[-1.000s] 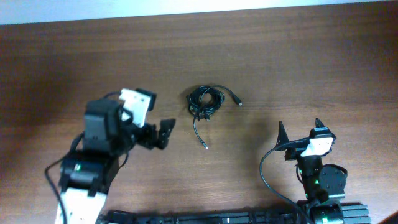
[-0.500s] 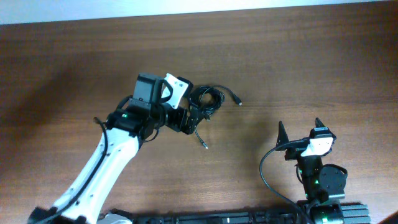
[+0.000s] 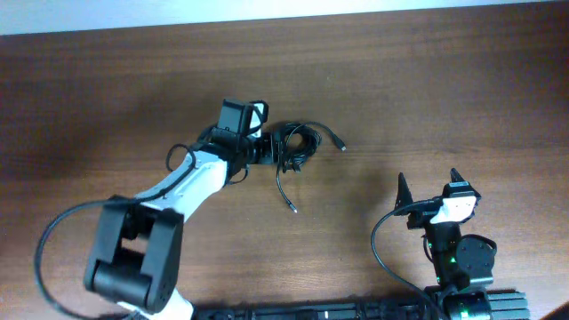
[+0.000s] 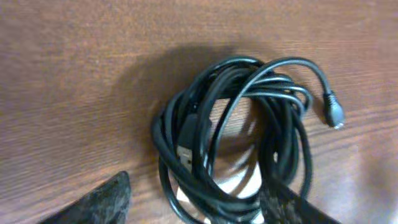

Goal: Untangle cables
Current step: 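Close the left gripper on the cable loops and lift the bundle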

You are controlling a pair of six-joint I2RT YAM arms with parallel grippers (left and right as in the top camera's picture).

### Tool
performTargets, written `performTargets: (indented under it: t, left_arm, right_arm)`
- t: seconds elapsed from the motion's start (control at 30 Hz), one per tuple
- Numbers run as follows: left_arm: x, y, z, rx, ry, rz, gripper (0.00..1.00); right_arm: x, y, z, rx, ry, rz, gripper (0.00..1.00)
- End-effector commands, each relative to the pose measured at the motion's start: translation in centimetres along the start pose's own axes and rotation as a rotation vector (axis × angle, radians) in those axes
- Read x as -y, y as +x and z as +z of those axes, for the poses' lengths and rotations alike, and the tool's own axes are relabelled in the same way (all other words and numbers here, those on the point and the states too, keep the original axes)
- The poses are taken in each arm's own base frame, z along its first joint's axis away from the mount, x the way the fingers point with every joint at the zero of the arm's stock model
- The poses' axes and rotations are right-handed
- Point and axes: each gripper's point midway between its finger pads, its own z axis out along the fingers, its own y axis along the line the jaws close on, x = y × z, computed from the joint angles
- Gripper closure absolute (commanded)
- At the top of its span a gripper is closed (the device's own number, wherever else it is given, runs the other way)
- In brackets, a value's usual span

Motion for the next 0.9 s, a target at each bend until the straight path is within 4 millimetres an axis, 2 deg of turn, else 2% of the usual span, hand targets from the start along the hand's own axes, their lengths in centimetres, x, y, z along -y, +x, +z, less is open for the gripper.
performTargets:
  t: [0.0,0.07,0.17,0.2,0.27,0.33,0.37,0.4,0.43,0.47,0.5,0.53,0.6,0.67,0.73,0.87]
  left_arm:
    - [-0.2,0.3,1.6,-0.010,-0.010,-0.003,0.67]
    - [-0.2,0.4,1.6,-0.013,-0.011,-0.004,1.00]
    - [-1.4,0.8,1.1,-0.028,-0.080,-0.015,1.00]
    - [-2.0,0.9,0.4,-0.031,-0.114,-0.042,1.00]
    - [-3.7,0.6,-2.3,0.000,-0.232,-0.185,1.00]
    - [-5.5,1.6,-5.9,0.042,-0.376,-0.469,1.00]
    - [-5.5,3.1,-7.5,0.036,-0.409,-0.680,1.00]
    - [-5.4,4.1,-8.5,0.024,-0.426,-0.800,1.00]
    - [-5.1,5.3,-9.3,-0.002,-0.437,-0.905,0.82]
    - [-4.7,6.0,-9.5,-0.037,-0.431,-0.912,0.43]
    - [-4.7,7.1,-9.8,-0.076,-0.459,-0.912,0.13]
    - [-4.9,7.5,-10.0,-0.098,-0.472,-0.870,0.12]
    - [-5.5,6.8,-10.1,-0.111,-0.473,-0.631,0.12]
    - [-7.3,5.3,-10.6,-0.076,-0.552,-0.356,0.25]
    - [-7.6,4.1,-10.6,-0.089,-0.555,-0.107,0.18]
    - [-7.5,3.4,-10.4,-0.072,-0.545,-0.065,0.26]
  right_arm:
    - [0.1,0.3,0.0,-0.005,0.006,0.007,0.02]
    - [0.1,0.3,0.0,-0.005,0.006,0.007,0.02]
    - [0.1,0.3,0.0,-0.005,0.006,0.008,0.01]
    - [0.1,0.3,0.0,-0.005,0.006,0.007,0.01]
    - [0.1,0.3,0.0,-0.005,0.006,0.007,0.01]
    - [0.1,0.3,0.0,-0.005,0.006,0.007,0.02]
    - [0.1,0.3,0.0,-0.005,0.006,0.007,0.02]
    - [0.1,0.3,0.0,-0.005,0.006,0.008,0.02]
    - [0.1,0.3,0.0,-0.005,0.006,0.007,0.01]
    - [0.1,0.3,0.0,-0.005,0.006,0.008,0.02]
    - [0.1,0.3,0.0,-0.005,0.006,0.008,0.02]
    - [0.1,0.3,0.0,-0.005,0.006,0.007,0.02]
    - [0.1,0.3,0.0,-0.005,0.006,0.007,0.01]
    - [0.1,0.3,0.0,-0.005,0.006,0.007,0.02]
    - [0.1,0.3,0.0,-0.005,0.006,0.007,0.02]
    - [0.1,0.3,0.0,-0.005,0.006,0.007,0.01]
